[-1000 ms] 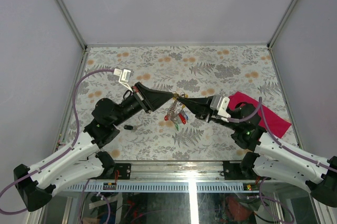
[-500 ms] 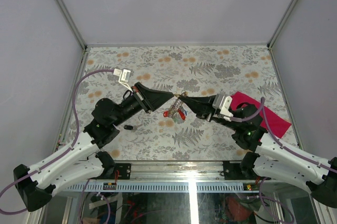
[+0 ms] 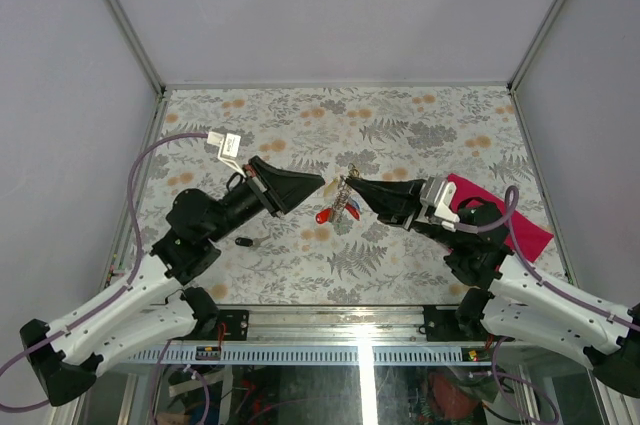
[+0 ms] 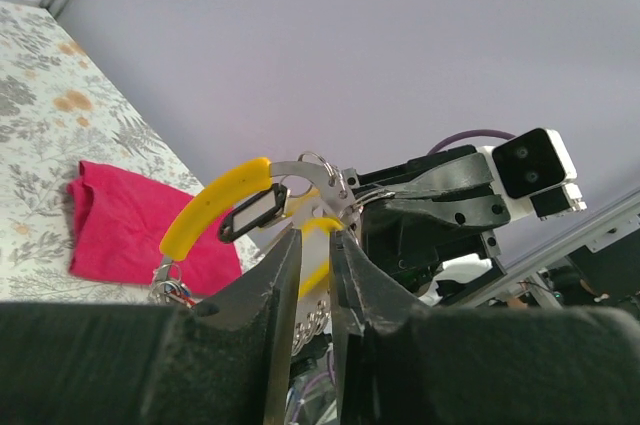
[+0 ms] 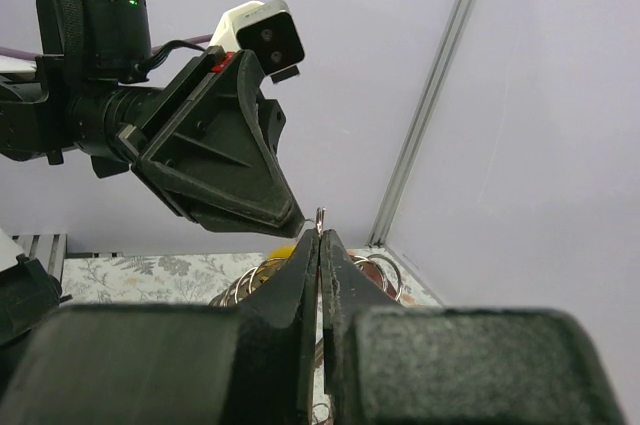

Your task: Put the keys on the keyring

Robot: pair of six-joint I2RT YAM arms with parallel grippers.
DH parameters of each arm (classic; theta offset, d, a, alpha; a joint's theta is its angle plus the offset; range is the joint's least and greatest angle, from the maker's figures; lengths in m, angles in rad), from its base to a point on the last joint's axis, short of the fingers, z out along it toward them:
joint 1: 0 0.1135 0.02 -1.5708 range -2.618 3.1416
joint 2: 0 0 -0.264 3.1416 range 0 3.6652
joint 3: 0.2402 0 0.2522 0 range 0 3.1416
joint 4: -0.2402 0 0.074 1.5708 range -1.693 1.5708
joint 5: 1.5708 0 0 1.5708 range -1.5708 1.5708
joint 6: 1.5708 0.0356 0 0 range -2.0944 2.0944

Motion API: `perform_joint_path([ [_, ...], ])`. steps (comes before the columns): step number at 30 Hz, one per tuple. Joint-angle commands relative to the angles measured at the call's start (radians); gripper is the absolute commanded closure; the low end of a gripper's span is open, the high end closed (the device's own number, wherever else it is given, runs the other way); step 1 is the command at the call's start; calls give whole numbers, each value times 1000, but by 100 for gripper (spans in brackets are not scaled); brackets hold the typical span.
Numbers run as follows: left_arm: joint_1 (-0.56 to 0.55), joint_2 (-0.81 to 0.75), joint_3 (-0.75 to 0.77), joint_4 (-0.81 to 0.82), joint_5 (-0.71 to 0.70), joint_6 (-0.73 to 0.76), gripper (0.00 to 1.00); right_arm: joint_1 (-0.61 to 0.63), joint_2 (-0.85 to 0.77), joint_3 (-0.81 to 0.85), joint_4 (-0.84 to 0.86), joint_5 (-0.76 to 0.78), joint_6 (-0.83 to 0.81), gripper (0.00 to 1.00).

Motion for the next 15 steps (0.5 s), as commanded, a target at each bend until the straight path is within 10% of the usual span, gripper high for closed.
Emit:
perform_joint_path([
  [1, -6, -38, 74, -73, -28, 114, 80, 5, -41, 25, 83, 24, 13, 100],
  [15, -6, 14, 306, -332, 203, 659, 58, 5, -52, 176, -242, -14, 212, 100],
])
